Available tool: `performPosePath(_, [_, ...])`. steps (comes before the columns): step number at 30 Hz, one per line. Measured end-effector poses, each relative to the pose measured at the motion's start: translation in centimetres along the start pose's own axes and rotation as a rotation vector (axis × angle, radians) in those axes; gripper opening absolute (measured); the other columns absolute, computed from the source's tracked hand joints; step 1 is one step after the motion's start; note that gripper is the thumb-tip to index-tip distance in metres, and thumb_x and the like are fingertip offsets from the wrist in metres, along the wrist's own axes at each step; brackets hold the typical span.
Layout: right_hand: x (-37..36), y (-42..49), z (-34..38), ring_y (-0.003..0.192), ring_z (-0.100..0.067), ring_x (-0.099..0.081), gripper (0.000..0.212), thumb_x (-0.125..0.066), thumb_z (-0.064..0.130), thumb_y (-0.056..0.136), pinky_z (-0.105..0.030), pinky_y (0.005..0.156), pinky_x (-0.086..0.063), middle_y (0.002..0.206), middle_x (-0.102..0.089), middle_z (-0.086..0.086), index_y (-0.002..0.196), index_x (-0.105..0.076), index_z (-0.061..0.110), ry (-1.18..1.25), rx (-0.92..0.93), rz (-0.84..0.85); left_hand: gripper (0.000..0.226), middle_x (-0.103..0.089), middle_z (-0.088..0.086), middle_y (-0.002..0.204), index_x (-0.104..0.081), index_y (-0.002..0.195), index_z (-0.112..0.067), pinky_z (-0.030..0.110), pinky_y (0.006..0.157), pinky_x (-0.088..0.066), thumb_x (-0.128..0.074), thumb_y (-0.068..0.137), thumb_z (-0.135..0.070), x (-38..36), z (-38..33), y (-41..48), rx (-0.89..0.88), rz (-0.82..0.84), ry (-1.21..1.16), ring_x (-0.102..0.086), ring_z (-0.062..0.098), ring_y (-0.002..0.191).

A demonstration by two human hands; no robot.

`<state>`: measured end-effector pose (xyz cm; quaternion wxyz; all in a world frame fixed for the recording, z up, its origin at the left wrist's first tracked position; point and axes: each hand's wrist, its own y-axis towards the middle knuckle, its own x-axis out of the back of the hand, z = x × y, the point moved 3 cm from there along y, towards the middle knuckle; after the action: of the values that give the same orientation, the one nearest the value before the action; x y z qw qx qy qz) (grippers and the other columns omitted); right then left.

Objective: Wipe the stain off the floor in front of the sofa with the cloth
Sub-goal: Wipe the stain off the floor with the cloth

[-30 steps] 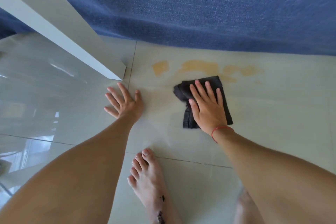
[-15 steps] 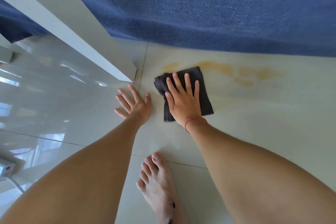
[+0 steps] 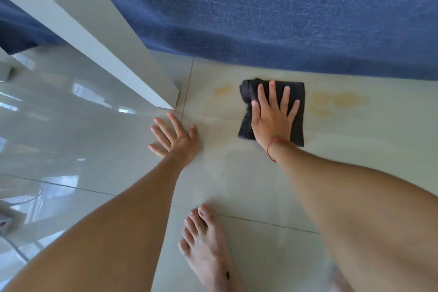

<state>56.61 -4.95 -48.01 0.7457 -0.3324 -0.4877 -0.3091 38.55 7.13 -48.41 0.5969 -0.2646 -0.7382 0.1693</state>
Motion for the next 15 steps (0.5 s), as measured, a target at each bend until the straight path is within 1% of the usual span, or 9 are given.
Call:
performPosePath(2, [-0.8, 1.0, 2.6, 0.148, -0.032, 0.002, 0.051, -0.023, 0.041, 0.100, -0.056, 0.115, 0.008, 0.162, -0.009, 0.004, 0.149, -0.020, 0.031, 0.005, 0.035, 0.019, 0.068, 0.028, 0.005, 0.159, 0.016, 0.153, -0.031, 0.052, 0.114, 0.016, -0.018, 0.098, -0.051, 0.1, 0.0, -0.1, -0.004, 0.006, 0.012, 0.026, 0.022, 0.147])
performPosePath(7, [-2.7, 0.4, 7.7, 0.148, -0.031, -0.004, 0.049, -0.027, 0.040, 0.100, -0.055, 0.116, 0.004, 0.160, -0.016, 0.004, 0.148, -0.026, 0.029, -0.001, 0.254, 0.061, 0.069, 0.032, 0.002, 0.157, 0.020, 0.152, -0.031, 0.051, 0.113, 0.019, -0.020, 0.098, -0.049, 0.1, 0.1, 0.0, -0.004, 0.023, -0.024, 0.030, 0.020, 0.145])
performPosePath(10, [-3.1, -1.9, 7.0, 0.148, -0.029, -0.009, 0.050, -0.023, 0.041, 0.099, -0.052, 0.117, 0.000, 0.159, -0.020, 0.004, 0.148, -0.027, 0.028, -0.048, 0.373, 0.104, 0.072, 0.031, -0.002, 0.158, 0.020, 0.152, -0.027, 0.048, 0.114, 0.019, -0.024, 0.098, -0.048, 0.4, 0.5, -0.3, -0.011, -0.005, -0.059, 0.029, 0.017, 0.145])
performPosePath(11, [-2.9, -2.6, 6.3, 0.148, -0.029, -0.012, 0.051, -0.021, 0.041, 0.099, -0.051, 0.118, -0.002, 0.159, -0.023, 0.004, 0.147, -0.028, 0.027, -0.065, 0.426, 0.121, 0.073, 0.027, -0.002, 0.159, 0.017, 0.153, -0.025, 0.048, 0.116, 0.015, -0.025, 0.098, -0.048, 0.6, 0.6, -0.4, -0.025, -0.042, -0.064, 0.024, 0.017, 0.147])
performPosePath(13, [-2.5, -3.6, 4.1, 0.147, -0.027, -0.018, 0.052, -0.020, 0.041, 0.098, -0.046, 0.118, -0.004, 0.157, -0.027, 0.006, 0.146, -0.032, 0.026, -0.104, 0.506, 0.149, 0.070, 0.014, 0.000, 0.163, 0.009, 0.155, -0.023, 0.048, 0.118, 0.003, -0.025, 0.099, -0.047, 1.3, 1.1, -0.4, -0.051, -0.139, -0.066, 0.011, 0.020, 0.150])
performPosePath(14, [-2.2, -4.0, 2.7, 0.146, -0.026, -0.021, 0.052, -0.020, 0.041, 0.098, -0.044, 0.118, -0.004, 0.156, -0.029, 0.006, 0.146, -0.033, 0.026, -0.120, 0.520, 0.153, 0.067, 0.011, 0.001, 0.163, 0.006, 0.155, -0.025, 0.049, 0.118, 0.000, -0.025, 0.100, -0.046, 1.7, 1.5, -0.4, -0.056, -0.176, -0.059, 0.006, 0.021, 0.150])
performPosePath(15, [-1.7, -4.2, 1.2, 0.146, -0.025, -0.023, 0.052, -0.020, 0.042, 0.098, -0.042, 0.117, -0.004, 0.156, -0.030, 0.007, 0.146, -0.034, 0.026, -0.127, 0.514, 0.146, 0.065, 0.013, 0.002, 0.163, 0.006, 0.155, -0.028, 0.050, 0.117, 0.000, -0.024, 0.100, -0.045, 1.9, 1.9, -0.4, -0.051, -0.196, -0.044, 0.007, 0.021, 0.150])
